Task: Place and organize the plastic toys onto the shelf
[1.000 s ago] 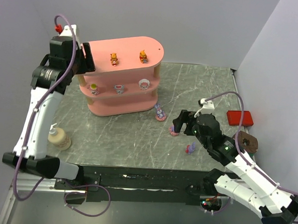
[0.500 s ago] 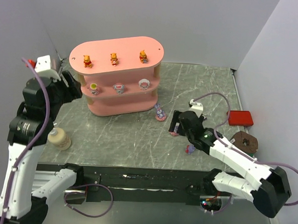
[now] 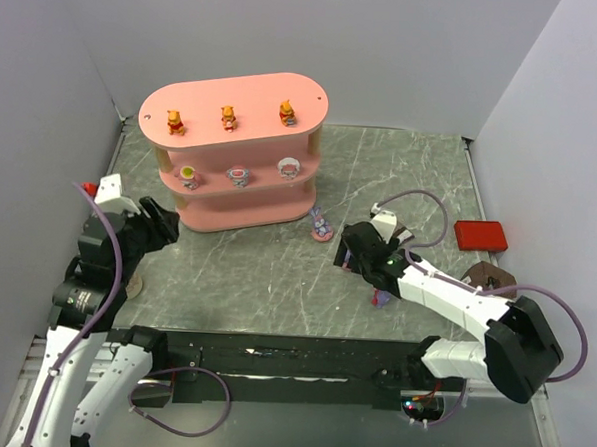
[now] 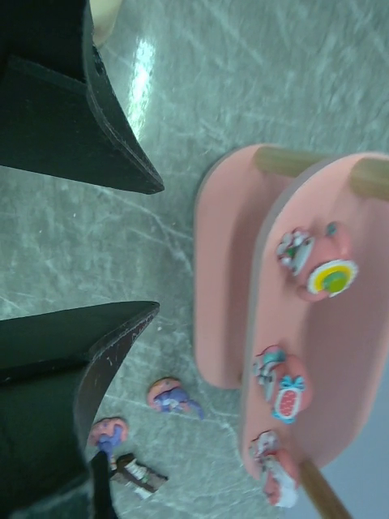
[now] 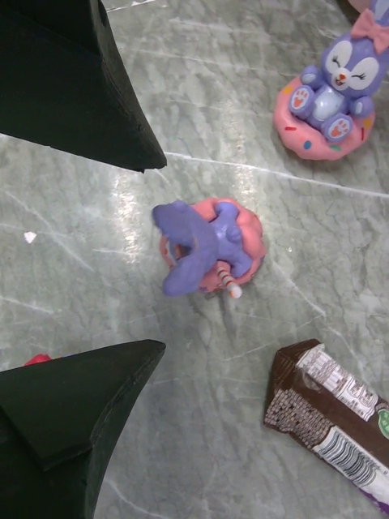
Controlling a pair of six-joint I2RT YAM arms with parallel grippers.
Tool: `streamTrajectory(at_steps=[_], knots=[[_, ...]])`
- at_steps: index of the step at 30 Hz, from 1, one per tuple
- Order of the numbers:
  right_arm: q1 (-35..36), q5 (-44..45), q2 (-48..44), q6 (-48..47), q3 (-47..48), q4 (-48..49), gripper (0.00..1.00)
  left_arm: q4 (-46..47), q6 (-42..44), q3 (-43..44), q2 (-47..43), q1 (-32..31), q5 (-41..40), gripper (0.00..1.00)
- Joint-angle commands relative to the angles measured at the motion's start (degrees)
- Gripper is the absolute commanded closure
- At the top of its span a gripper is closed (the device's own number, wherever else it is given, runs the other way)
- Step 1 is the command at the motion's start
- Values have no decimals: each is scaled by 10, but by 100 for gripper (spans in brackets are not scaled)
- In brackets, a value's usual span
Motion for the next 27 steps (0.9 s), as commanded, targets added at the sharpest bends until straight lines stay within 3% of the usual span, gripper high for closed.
streamTrajectory(at_steps=[1, 9, 16, 19, 24, 25, 27], knots=[[-4, 29, 33, 7, 33, 36, 11, 77, -15, -47, -34, 2, 57, 39], [-3, 50, 73, 1, 1, 111, 24, 93, -11, -85, -57, 2, 65, 35], [-1, 78, 77, 12, -15, 130, 41, 100, -10, -91, -54, 2, 83, 35], [-1, 83, 74, 9, -28, 145, 53, 99, -10, -89, -52, 2, 82, 35], [-1, 79, 71, -3, -25, 149, 82, 102, -9, -93, -59, 2, 83, 34], [-1, 70, 71, -13, -21, 150, 96, 103, -10, -93, -60, 2, 83, 34], [1, 63, 62, -20, -18, 149, 100, 107, -12, -98, -62, 2, 96, 33]])
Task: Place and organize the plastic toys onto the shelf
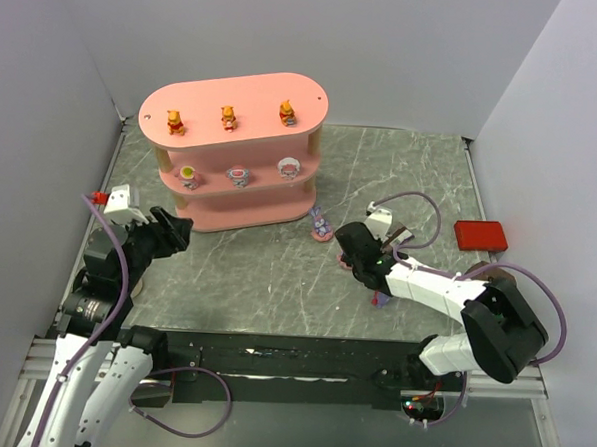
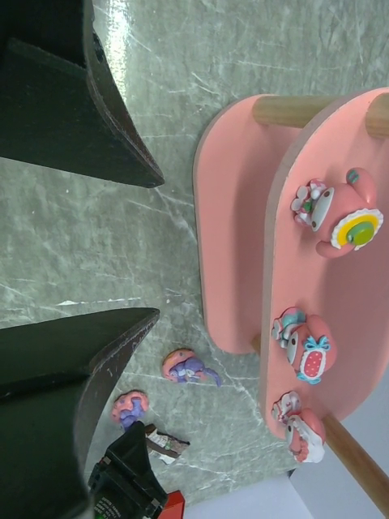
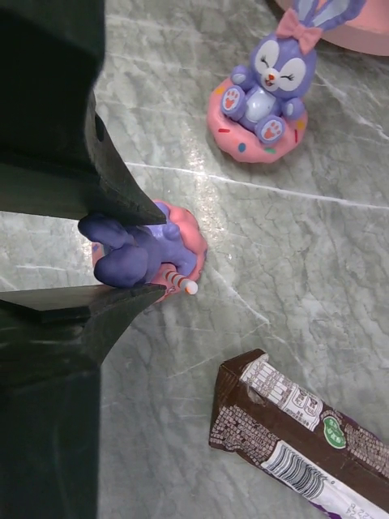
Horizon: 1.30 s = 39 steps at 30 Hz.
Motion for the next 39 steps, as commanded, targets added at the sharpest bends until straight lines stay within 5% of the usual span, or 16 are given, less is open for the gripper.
streamTrajectory(at_steps=[1, 15, 39], knots=[[2, -2, -20, -23, 11, 4, 100, 32, -7, -9, -9, 2, 24, 33], [46, -37, -91, -21, 99, -27, 100, 32, -12, -12, -16, 2, 22, 32], [80, 43, 210, 32, 290, 90, 100, 31, -17, -16, -14, 2, 20, 32]])
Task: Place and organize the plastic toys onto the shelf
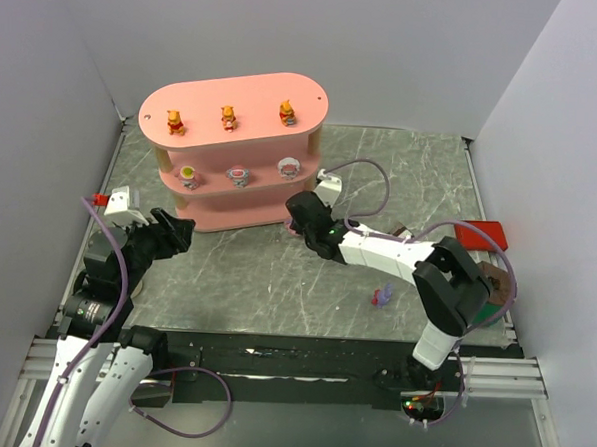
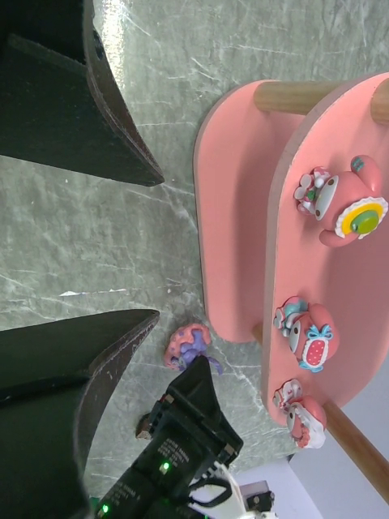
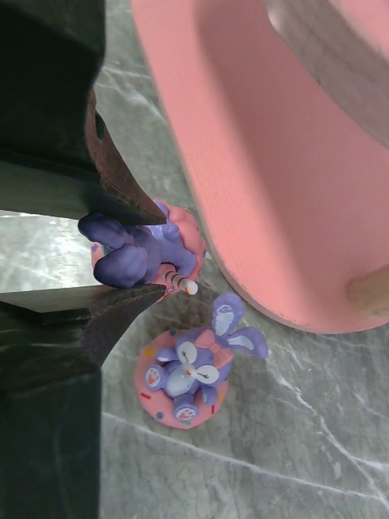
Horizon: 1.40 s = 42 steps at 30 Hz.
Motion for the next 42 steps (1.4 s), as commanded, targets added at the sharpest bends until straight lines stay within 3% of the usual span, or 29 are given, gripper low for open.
streamTrajectory(at_steps=[1, 8, 21, 42], knots=[[3, 56, 20, 22, 38, 55, 100, 18, -5, -2, -2, 2, 6, 32], [2, 86, 72, 16, 84, 57, 100, 18, -6, -2, 3, 2, 4, 32], [4, 143, 119, 3, 84, 119, 100, 16, -7, 0, 13, 2, 0, 33], [4, 139, 145, 25, 113, 123, 99, 18, -5, -1, 11, 2, 5, 32]])
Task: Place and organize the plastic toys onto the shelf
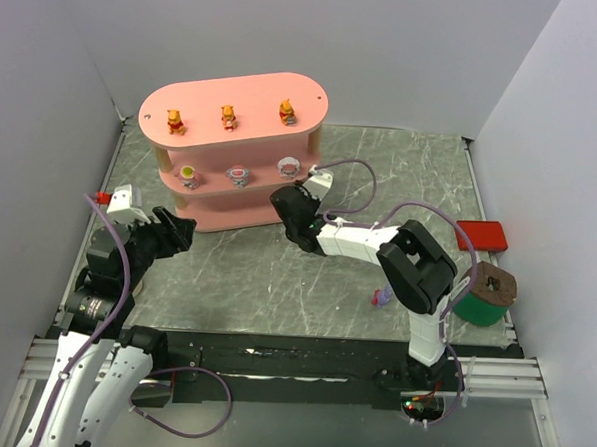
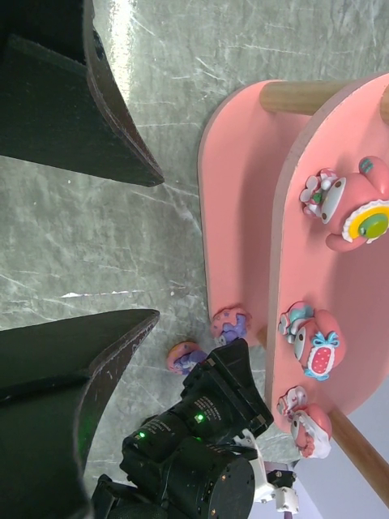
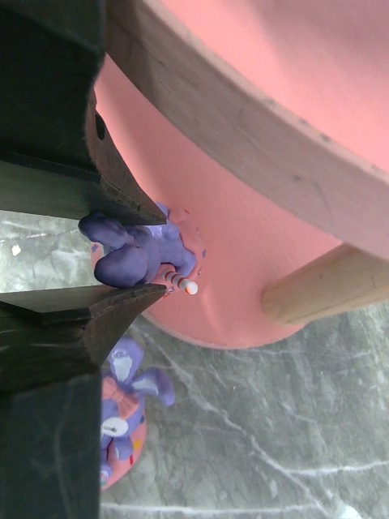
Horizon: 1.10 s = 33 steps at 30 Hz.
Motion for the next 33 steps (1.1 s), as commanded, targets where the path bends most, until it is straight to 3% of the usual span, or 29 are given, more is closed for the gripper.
streamTrajectory(at_steps=[1, 16, 24, 33], knots=[[4, 18, 10, 13, 35, 18, 98, 18, -3, -1, -3, 2, 5, 32], [7, 31, 9, 22, 37, 6, 73, 18, -3, -1, -4, 2, 5, 32], [8, 36, 5, 21, 28, 16, 66, 18, -2, -1, -4, 2, 5, 32], [9, 34, 5, 29, 28, 9, 48, 18, -2, -1, -4, 2, 6, 32]])
